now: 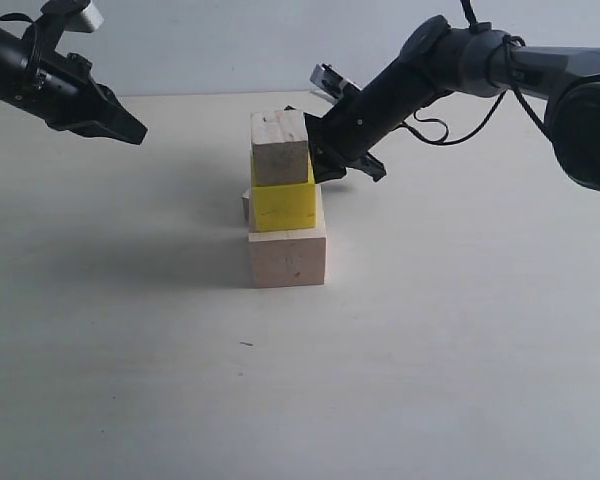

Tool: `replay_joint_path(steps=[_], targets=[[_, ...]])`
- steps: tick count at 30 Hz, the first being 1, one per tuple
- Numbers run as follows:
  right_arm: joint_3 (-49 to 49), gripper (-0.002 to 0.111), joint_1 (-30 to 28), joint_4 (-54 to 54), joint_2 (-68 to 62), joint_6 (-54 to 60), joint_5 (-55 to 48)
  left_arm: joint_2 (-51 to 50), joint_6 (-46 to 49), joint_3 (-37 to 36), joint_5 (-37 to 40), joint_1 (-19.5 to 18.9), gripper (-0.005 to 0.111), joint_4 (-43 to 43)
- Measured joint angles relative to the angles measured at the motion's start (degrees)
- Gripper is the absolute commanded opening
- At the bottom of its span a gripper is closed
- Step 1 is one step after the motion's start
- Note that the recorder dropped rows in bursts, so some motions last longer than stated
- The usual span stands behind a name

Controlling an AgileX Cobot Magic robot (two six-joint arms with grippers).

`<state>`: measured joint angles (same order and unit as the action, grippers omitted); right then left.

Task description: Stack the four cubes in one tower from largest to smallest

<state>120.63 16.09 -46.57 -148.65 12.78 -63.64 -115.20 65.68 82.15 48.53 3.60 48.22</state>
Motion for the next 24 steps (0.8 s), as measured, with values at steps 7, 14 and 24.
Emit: replay_joint_path(steps=[7, 14, 24], targets=[[0.0, 0.0, 0.0, -0.8, 0.0, 0.0, -0.7, 0.0, 0.2, 0.0, 0.0, 0.0, 0.0, 0.1], [0.0, 0.0, 0.0, -5.8, -0.1, 1.2, -1.7, 0.0, 0.9, 0.0, -0.1, 0.0, 0.0, 1.1], [0.0, 0.0, 0.3, -9.4, -1.5, 2.3, -2.0, 0.0, 1.3, 0.0, -0.1, 0.0, 0.0, 1.4]])
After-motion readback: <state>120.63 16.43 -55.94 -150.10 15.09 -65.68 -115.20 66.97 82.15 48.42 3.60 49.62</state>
